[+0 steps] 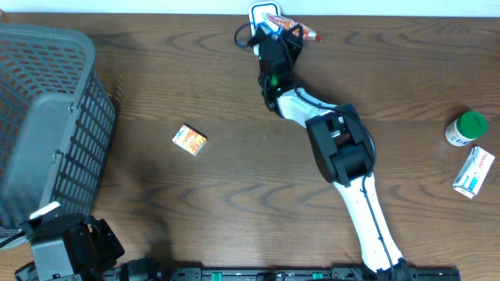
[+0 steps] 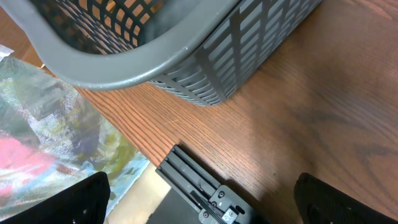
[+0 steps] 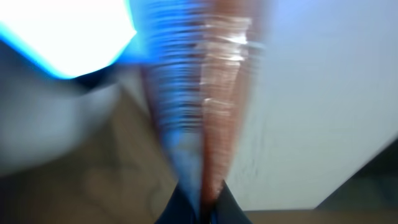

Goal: Scan the item barcode
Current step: 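Hold the TOP bar barcode over the white scanner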

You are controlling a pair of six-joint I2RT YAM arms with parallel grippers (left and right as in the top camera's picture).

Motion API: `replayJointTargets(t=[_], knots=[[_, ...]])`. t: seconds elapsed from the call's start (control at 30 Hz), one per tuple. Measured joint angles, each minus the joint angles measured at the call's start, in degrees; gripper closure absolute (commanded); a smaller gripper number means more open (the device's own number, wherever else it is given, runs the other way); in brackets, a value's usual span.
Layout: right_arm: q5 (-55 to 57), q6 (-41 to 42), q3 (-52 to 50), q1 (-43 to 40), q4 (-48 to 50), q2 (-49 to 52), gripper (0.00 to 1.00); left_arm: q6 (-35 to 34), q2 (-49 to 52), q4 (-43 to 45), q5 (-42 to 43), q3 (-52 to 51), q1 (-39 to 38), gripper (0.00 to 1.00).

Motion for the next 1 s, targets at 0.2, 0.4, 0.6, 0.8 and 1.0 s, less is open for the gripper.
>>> replayJointTargets(t=[0.2,0.4,0.6,0.8,1.0], knots=[[0.57,-8.87,0.46,0.26,-1.36,1.44,0.99,0.0,0.0,-0.02,0.02,0.0,0.0,0.05],[0.02,-16.09,1.22,0.26,-1.4,1.44,0.99,0.0,0.0,0.0,0.0,0.0,0.0,0.05],[-1.6,-18.6,1.25,0.22,-1.25,1.44,0.99,0.0,0.0,0.0,0.0,0.0,0.0,0.05],[-3.17,-17.92,1.53,0.22,4.76,1.44,0.99,0.0,0.0,0.0,-0.02,0.0,0.0,0.05],[-3.63,-14.34,2.47,0.22,3.15,1.44,0.99,0.0,0.0,0.0,0.02,0.0,0.0,0.05]])
